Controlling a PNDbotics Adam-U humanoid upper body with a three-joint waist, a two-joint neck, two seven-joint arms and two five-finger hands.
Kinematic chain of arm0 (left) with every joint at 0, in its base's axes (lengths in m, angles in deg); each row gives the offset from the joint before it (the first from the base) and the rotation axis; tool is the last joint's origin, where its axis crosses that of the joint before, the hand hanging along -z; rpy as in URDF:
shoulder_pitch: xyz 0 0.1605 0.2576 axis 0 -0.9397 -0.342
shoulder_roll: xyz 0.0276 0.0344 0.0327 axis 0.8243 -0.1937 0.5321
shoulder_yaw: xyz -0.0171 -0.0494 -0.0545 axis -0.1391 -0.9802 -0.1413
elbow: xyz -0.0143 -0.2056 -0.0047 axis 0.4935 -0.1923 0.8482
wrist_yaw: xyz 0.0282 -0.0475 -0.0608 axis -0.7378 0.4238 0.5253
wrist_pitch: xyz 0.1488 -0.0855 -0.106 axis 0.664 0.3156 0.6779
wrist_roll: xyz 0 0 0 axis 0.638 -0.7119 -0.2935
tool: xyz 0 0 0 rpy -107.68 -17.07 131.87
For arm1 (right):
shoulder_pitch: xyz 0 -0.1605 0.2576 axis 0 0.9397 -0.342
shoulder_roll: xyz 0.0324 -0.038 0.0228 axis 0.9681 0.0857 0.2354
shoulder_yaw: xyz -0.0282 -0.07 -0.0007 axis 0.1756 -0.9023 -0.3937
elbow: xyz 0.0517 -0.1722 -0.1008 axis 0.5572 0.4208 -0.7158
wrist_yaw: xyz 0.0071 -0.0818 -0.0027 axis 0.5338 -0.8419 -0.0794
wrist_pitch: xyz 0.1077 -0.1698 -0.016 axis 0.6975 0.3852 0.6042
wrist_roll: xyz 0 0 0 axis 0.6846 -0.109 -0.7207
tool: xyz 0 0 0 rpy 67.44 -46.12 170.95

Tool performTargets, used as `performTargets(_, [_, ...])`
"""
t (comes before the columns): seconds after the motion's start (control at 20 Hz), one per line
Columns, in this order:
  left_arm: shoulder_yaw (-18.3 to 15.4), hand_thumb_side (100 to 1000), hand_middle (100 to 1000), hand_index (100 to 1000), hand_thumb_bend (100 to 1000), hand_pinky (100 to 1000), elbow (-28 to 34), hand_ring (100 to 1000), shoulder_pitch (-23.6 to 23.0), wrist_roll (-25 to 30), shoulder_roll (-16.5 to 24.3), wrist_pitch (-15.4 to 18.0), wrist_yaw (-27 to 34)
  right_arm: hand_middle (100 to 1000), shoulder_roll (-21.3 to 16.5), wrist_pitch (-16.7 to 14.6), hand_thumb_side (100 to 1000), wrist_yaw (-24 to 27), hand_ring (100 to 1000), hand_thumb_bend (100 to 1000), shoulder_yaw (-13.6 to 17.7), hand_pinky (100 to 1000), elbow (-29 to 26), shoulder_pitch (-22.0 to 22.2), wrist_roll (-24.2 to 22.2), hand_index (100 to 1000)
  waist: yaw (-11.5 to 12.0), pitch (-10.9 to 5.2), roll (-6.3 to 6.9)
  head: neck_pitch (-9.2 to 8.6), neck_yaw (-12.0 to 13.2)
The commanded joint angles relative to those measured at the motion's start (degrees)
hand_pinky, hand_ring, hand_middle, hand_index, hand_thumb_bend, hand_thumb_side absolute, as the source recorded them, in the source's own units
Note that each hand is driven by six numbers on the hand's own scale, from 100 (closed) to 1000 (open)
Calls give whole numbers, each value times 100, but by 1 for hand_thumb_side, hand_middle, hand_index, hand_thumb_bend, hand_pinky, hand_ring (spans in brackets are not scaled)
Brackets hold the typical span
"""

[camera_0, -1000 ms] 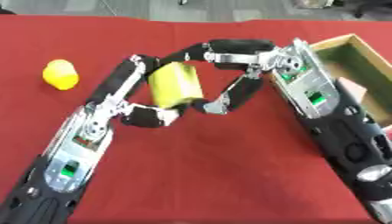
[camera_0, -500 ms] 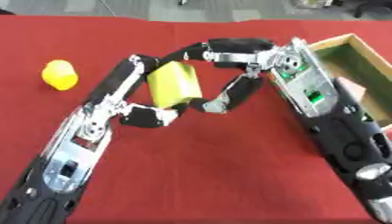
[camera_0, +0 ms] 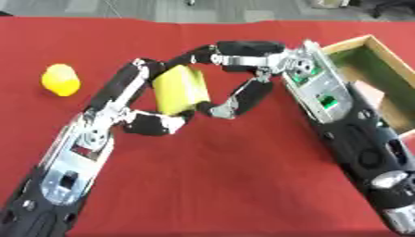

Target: Pick up the objects with one hand, pass them to the other hand, and then place them into the box on the other side of the table.

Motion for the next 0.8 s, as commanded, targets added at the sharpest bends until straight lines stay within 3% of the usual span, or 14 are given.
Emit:
performTargets(0.05, [107, 172, 457, 550, 100, 631, 1036, 505, 236, 25, -126, 123, 121, 867, -88, -55, 319, -274, 1000, 206, -57, 1000, 329, -18, -58, 1000, 5, -93, 9, -73, -7])
performTargets(0.3, [113, 174, 456, 551, 100, 631, 1043, 505, 280, 22, -157, 132, 155, 872, -76, -223, 322, -344, 1000, 250, -96, 1000, 357, -32, -111, 1000, 1, -91, 9, -39, 5])
performTargets(0.8, [141, 172, 457, 555, 100, 630, 1055, 504, 409, 62, -186, 220, 234, 865, -57, -333, 303, -400, 1000, 256, -147, 1000, 392, -56, -112, 1000, -7, -106, 0, 13, -19])
